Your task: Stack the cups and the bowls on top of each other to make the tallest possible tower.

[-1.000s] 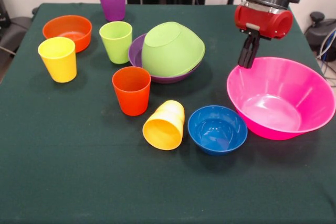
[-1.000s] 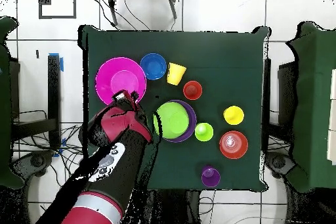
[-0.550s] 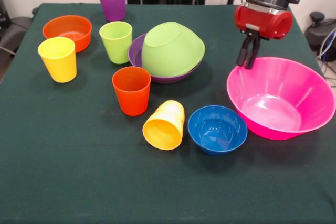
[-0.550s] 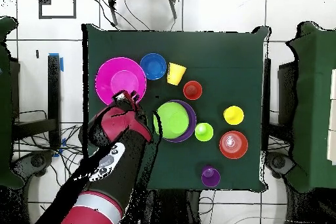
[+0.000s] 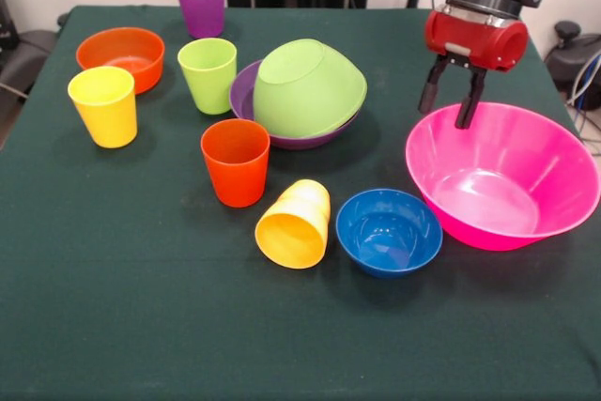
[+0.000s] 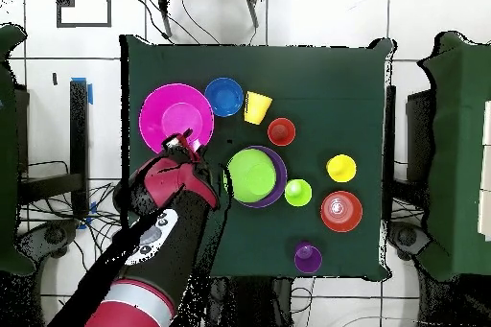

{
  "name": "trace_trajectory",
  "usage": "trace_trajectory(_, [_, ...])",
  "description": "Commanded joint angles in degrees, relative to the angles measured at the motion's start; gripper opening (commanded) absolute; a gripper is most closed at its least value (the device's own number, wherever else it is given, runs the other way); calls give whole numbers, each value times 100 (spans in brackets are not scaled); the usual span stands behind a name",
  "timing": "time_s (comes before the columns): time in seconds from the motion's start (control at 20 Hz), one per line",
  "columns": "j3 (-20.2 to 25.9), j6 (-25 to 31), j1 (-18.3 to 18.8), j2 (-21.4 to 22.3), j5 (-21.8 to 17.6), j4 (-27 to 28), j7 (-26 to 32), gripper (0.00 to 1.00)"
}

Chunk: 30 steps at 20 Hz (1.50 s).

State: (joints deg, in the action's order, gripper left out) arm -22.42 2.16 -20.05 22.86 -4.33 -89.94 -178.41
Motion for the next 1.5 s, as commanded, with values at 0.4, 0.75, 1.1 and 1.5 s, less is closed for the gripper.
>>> trace_trajectory(0.4, [291, 161, -179, -630, -127, 198, 133, 100])
trace_trajectory(0.75, [165, 209, -237, -690, -145, 148, 150, 100])
trace_trajectory(1.1, [119, -28, -183, -756, -241, 35, 165, 100])
trace_trajectory(1.5, [124, -264, -148, -750, -340, 18, 205, 0])
